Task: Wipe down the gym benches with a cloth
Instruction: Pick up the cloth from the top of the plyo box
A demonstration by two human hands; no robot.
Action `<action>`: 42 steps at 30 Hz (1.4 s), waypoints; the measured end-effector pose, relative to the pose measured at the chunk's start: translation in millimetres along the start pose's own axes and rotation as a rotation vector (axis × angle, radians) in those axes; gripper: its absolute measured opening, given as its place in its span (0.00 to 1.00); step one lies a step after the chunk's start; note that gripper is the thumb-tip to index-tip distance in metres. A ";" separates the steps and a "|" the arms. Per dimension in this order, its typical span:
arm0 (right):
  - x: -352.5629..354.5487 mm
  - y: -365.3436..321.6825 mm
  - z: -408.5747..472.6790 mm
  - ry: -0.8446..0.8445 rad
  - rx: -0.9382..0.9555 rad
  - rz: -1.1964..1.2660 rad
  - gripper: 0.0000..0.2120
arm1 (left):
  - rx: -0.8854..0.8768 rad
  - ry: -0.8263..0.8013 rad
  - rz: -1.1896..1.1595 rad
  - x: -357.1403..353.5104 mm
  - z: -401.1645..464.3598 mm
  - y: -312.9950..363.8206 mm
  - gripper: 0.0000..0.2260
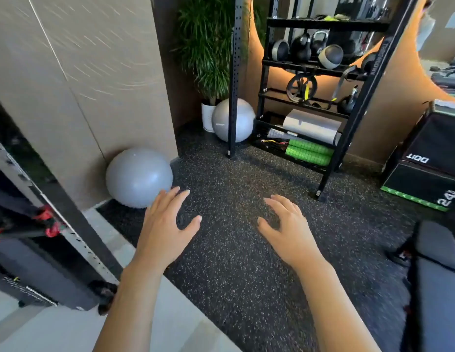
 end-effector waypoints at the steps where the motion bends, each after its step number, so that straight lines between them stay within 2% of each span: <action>1: 5.3 13.8 3.4 -0.012 -0.010 0.005 0.28 | -0.017 -0.015 0.001 -9.3 6.1 11.3 0.32; 10: 40.6 114.9 31.2 -0.049 -0.061 -0.022 0.27 | -0.062 -0.072 0.040 -77.5 36.4 102.4 0.30; 21: 76.3 192.5 55.2 0.057 -0.156 0.021 0.27 | -0.165 -0.188 0.048 -141.1 85.7 176.6 0.29; 32: 94.7 242.3 122.6 0.128 -0.296 -0.077 0.27 | -0.277 -0.243 -0.045 -208.7 191.5 192.1 0.29; 37: 95.6 239.4 176.0 0.150 -0.335 -0.117 0.28 | -0.330 -0.262 -0.115 -223.4 254.8 193.8 0.32; 42: 96.2 231.8 231.8 0.231 -0.369 -0.126 0.27 | -0.383 -0.298 -0.109 -237.3 321.4 184.0 0.32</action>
Point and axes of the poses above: each hand's wrist, its own z-axis towards the middle knuckle, its own x-axis out of the back of the hand, y = z × x, the point moved 10 cm from there along z, towards the middle knuckle, and after that the axes turned 6 degrees about z, right-handed, at the moved point
